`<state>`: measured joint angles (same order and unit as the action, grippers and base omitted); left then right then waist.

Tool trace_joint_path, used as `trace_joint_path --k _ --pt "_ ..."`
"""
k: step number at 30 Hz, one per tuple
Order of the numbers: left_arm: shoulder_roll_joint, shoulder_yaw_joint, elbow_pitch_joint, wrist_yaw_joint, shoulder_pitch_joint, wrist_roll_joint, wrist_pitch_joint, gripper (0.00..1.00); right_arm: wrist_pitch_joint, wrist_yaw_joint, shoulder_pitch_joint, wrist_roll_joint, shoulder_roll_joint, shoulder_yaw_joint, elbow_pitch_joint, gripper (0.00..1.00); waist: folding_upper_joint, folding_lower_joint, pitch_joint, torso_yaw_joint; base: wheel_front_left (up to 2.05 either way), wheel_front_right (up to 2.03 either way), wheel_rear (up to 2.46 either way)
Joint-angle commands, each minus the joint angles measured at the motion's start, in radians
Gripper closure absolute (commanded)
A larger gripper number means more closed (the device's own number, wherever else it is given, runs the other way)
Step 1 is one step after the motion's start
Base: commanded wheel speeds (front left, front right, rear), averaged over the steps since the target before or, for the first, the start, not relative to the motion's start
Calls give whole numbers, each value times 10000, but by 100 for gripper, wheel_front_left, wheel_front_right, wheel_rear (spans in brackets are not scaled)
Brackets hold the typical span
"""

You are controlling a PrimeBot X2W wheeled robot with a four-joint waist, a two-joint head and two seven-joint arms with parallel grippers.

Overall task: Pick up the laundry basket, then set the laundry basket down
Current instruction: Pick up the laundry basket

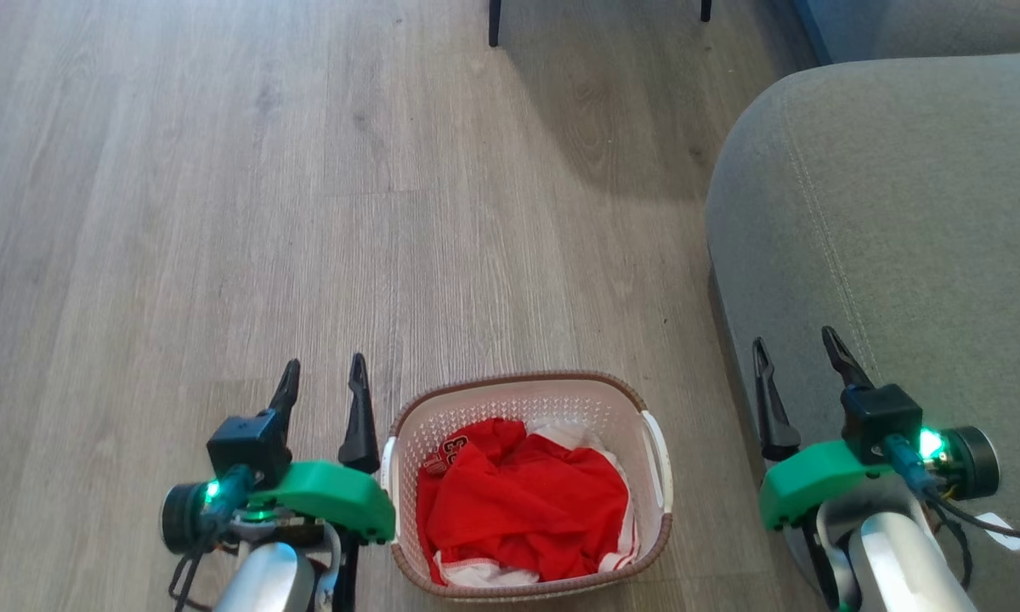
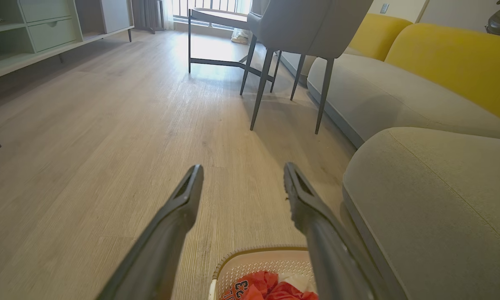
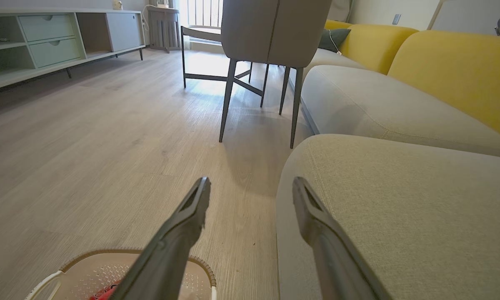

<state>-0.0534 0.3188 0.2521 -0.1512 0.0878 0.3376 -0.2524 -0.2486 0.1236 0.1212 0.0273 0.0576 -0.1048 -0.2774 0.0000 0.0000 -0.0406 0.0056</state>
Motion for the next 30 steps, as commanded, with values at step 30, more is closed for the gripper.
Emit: trace_joint_path --k 30 --pt "31 -59 -118 56 569 30 -93 0 -132 71 621 67 5 -249 -5 0 0 0 -310 27 0 0 0"
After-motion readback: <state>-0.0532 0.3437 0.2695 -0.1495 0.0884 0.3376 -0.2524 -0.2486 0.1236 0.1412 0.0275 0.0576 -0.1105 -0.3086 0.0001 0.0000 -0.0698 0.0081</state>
